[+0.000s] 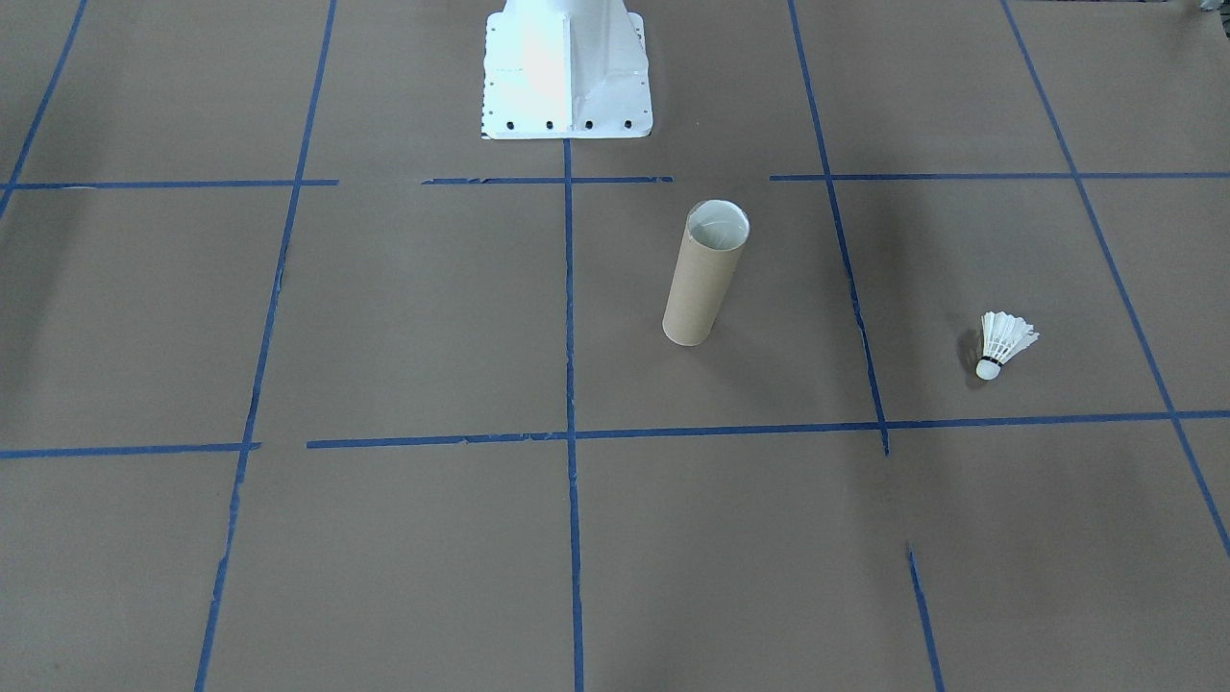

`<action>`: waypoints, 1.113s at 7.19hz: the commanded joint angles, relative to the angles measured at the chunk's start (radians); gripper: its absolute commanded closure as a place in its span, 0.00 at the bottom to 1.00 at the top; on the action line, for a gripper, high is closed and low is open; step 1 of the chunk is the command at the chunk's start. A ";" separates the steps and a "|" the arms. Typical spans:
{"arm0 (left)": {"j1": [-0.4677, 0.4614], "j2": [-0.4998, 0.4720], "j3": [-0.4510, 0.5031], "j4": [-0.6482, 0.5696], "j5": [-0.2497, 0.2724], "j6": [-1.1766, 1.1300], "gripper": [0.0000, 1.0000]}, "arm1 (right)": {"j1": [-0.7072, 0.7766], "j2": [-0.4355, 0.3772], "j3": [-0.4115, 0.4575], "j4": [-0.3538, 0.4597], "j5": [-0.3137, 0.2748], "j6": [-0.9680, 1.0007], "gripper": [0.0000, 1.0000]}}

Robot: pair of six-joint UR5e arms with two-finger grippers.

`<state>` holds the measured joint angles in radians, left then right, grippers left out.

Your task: Collect badminton balls into bucket

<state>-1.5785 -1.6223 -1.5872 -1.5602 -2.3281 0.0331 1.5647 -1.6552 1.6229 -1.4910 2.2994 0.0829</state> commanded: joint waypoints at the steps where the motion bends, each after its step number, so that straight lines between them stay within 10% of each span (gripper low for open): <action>1: 0.000 0.001 0.001 -0.001 0.000 0.005 0.00 | 0.000 0.000 0.000 0.000 0.000 0.000 0.00; 4: 0.011 -0.017 -0.052 -0.024 -0.004 -0.227 0.00 | 0.000 0.000 0.000 0.000 0.000 0.000 0.00; 8: 0.182 0.011 -0.099 -0.384 -0.095 -0.711 0.00 | 0.000 0.000 0.000 0.000 0.000 0.000 0.00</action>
<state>-1.4664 -1.6277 -1.6837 -1.8043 -2.3859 -0.4984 1.5647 -1.6552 1.6230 -1.4910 2.2995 0.0829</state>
